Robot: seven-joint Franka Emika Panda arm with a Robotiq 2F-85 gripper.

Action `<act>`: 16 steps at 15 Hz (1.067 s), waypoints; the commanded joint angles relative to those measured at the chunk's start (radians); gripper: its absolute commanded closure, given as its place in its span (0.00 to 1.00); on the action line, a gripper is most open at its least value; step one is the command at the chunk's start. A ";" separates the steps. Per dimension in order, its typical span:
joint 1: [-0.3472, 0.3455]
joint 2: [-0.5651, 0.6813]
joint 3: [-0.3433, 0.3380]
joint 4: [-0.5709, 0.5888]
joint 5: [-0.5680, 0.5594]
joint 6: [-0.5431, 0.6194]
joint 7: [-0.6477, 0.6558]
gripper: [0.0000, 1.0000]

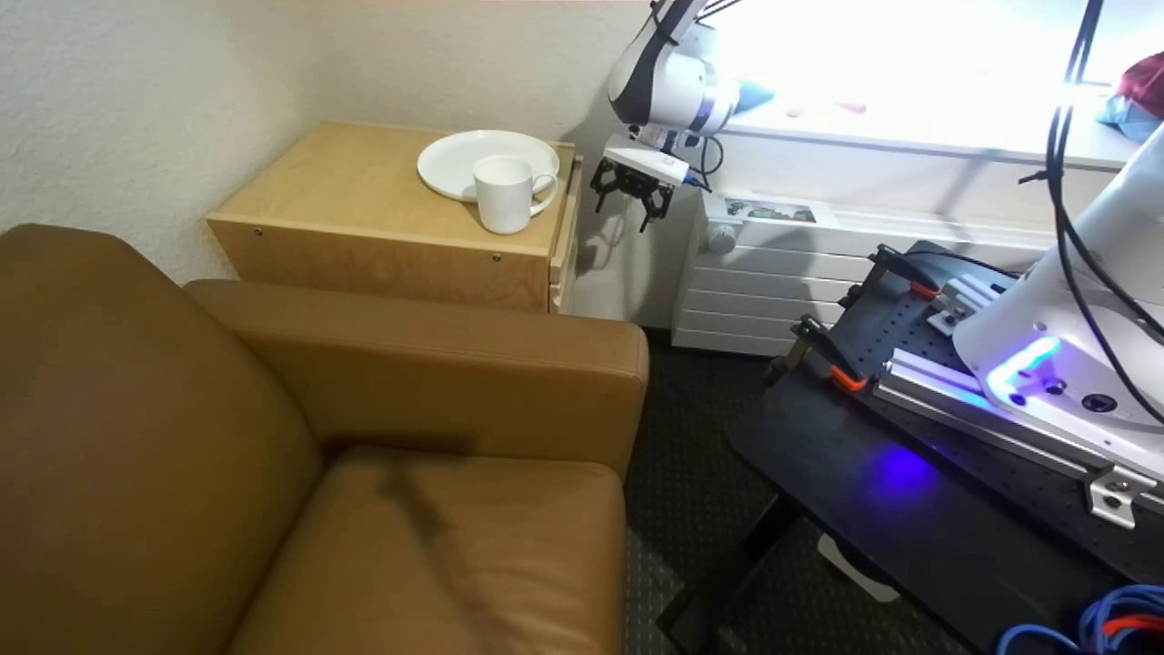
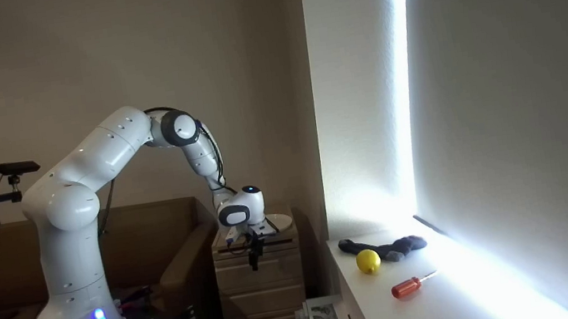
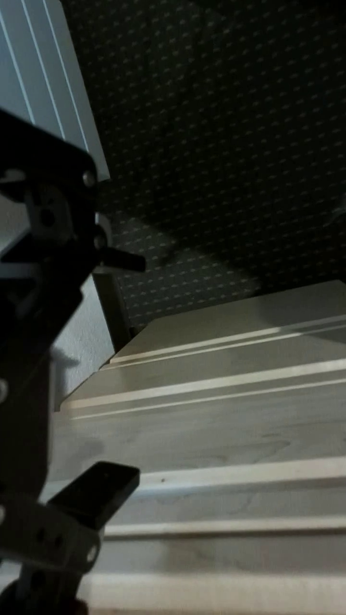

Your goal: Pull and push the pullout table

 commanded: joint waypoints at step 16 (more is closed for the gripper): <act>-0.029 -0.127 0.129 -0.078 0.119 0.061 -0.143 0.00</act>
